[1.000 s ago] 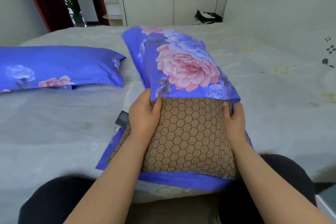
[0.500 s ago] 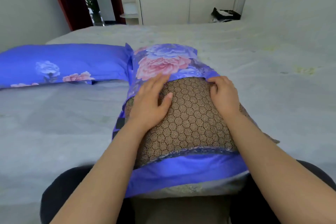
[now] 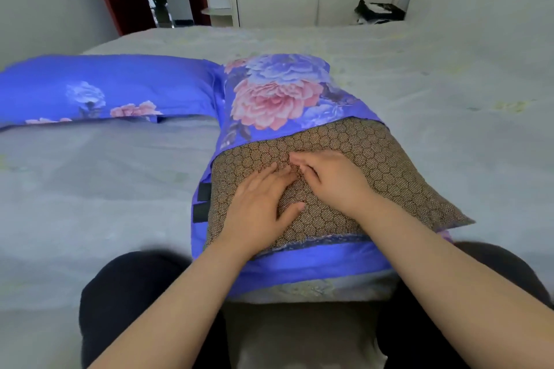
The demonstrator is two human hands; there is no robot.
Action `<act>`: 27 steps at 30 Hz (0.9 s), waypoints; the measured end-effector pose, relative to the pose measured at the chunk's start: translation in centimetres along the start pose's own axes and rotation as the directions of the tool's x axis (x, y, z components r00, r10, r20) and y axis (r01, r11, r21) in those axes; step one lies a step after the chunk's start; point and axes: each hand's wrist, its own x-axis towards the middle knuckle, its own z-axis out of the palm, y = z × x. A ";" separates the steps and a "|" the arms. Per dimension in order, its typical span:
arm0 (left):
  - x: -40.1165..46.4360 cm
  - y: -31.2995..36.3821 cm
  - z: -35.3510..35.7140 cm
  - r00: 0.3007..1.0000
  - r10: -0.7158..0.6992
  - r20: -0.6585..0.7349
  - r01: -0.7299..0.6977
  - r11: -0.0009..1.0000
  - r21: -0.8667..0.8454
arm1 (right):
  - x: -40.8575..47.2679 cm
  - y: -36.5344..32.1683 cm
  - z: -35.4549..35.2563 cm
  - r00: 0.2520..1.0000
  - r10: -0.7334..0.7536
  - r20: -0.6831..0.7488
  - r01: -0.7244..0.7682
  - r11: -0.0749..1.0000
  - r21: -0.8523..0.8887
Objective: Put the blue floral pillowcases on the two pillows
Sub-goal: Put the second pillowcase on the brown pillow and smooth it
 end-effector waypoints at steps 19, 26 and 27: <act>0.3 0.2 -5.7 0.957 0.283 0.065 -0.290 0.927 0.239 | -5.5 -3.4 2.7 0.995 -0.091 -0.032 0.069 0.899 -0.432; -0.8 0.1 -3.9 0.851 0.226 -0.474 -0.189 0.974 0.124 | -2.0 -1.1 2.7 0.958 -0.106 -0.268 0.024 0.955 -0.294; -1.7 0.3 -3.0 0.817 0.177 -0.549 -0.186 0.982 0.039 | -1.4 -1.1 2.2 0.964 -0.081 -0.253 0.010 0.963 -0.269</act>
